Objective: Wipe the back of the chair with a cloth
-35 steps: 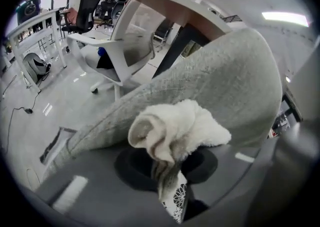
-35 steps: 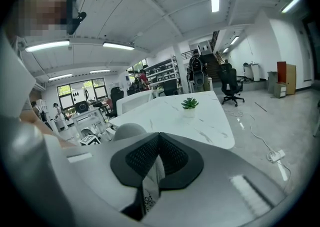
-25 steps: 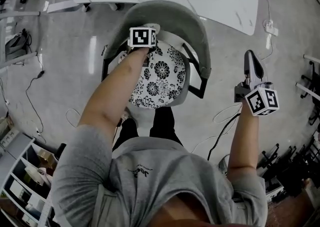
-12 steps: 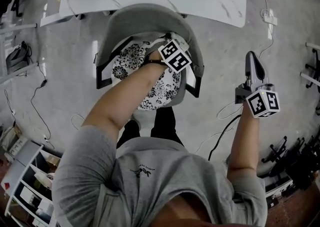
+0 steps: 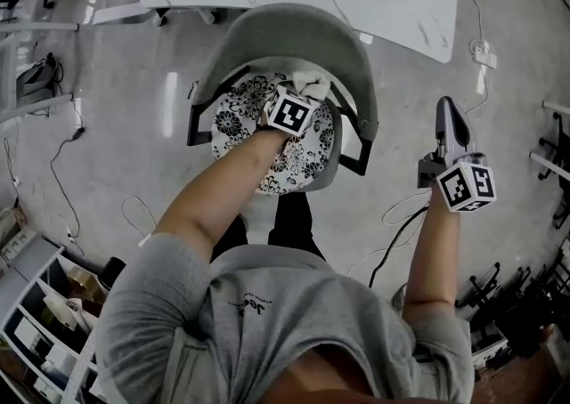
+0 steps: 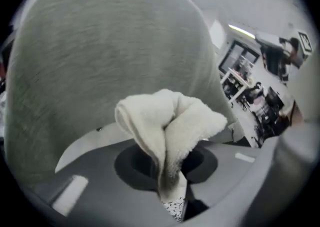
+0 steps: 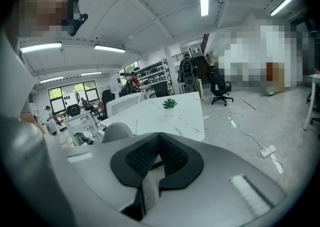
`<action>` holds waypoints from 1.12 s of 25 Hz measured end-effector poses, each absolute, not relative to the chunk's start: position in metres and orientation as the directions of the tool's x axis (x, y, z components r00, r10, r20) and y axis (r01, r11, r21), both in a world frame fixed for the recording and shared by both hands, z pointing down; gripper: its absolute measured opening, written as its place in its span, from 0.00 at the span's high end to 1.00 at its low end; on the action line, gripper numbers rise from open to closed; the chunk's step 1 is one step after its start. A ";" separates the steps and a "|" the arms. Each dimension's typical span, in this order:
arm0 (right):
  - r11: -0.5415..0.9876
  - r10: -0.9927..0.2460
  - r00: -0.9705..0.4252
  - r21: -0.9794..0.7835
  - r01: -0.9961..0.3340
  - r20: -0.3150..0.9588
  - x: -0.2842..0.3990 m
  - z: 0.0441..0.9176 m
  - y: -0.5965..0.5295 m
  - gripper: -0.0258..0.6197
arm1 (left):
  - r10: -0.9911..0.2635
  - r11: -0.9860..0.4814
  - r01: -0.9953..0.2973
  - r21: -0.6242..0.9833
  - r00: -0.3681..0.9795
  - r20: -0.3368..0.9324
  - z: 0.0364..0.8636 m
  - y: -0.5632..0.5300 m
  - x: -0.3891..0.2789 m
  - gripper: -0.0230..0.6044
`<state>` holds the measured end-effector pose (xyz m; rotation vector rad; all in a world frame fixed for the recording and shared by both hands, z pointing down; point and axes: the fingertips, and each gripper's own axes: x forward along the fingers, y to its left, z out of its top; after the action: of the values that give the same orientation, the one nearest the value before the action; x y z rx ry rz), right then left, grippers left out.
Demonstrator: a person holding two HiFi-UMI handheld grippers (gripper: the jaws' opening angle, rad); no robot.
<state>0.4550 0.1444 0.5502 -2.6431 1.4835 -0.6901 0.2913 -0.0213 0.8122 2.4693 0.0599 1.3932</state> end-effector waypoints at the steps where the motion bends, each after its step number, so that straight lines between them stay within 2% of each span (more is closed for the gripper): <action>1: -0.537 -0.823 0.441 -0.239 -0.809 0.359 0.450 0.548 0.138 0.95 | 0.145 -0.938 -0.197 0.285 0.524 0.839 0.817 -0.042 0.271 0.73; 5: -0.502 -0.843 0.407 -0.242 -0.830 0.353 0.426 0.542 0.109 0.95 | 0.061 -0.837 -0.448 0.315 0.494 0.867 0.839 -0.104 0.193 0.73; 9: -0.460 -0.863 0.364 -0.250 -0.852 0.350 0.399 0.540 0.082 0.95 | -0.003 -0.740 -0.596 0.311 0.465 0.885 0.850 -0.147 0.139 0.73; 14: -0.422 -0.878 0.324 -0.248 -0.872 0.353 0.381 0.541 0.059 0.95 | -0.013 -0.680 -0.656 0.326 0.456 0.890 0.858 -0.166 0.111 0.73; 25: -0.441 -0.866 0.336 -0.252 -0.861 0.370 0.400 0.558 0.075 0.95 | -0.042 -0.488 -0.794 0.363 0.436 0.899 0.884 -0.193 0.136 0.73; 28: -0.466 -0.852 0.355 -0.248 -0.849 0.384 0.414 0.566 0.092 0.95 | -0.045 -0.481 -0.802 0.355 0.427 0.903 0.893 -0.195 0.153 0.73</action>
<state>0.4139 0.0917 0.5658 -2.5807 1.6207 -0.7380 0.1532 -0.1948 0.8929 1.8377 -0.7236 1.1304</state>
